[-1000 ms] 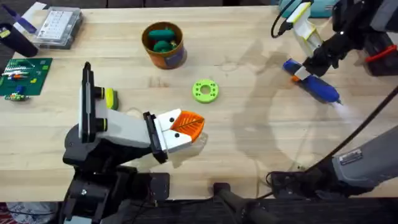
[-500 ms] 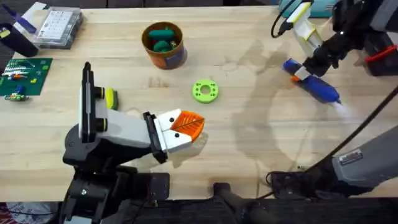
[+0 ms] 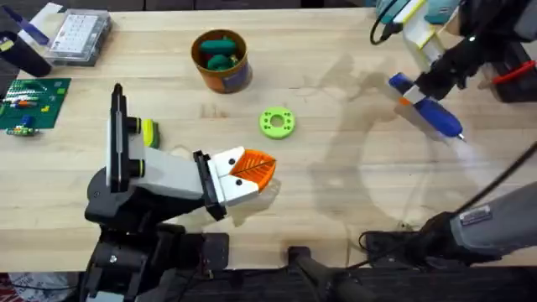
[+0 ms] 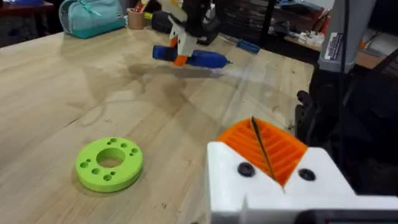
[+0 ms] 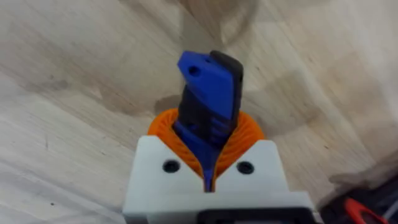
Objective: Pick up the gripper from the table and insert it into the empty holder that is missing its gripper. Then pick up a screw, insert it into the mounting hole, and use the screwdriver to tighten it. Finally, clean up the table by picking up the vegetable and placing it into the bucket.
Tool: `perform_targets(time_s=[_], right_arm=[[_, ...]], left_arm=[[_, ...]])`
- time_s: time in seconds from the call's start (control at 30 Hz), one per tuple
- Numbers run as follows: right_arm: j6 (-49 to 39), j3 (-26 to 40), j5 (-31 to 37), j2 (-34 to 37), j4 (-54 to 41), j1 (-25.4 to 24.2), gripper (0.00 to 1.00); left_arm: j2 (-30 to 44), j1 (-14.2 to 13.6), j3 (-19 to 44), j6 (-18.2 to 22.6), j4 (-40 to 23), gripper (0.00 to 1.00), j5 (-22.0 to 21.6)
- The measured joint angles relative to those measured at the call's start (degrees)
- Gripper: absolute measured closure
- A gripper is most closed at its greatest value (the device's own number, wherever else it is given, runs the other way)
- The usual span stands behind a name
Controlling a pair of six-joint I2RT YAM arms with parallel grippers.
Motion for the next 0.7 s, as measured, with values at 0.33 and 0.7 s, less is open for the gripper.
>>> perform_targets(time_s=[0.33,0.7], right_arm=[[2.4,0.0,-1.8,-9.2,-0.4,0.0,0.974],[7.3,0.0,-7.6,-18.9,-0.6,0.3,0.974]], left_arm=[[0.0,0.0,0.0,0.0,0.0,0.984,0.0],[0.0,0.0,0.0,0.0,0.0,0.984,0.0]])
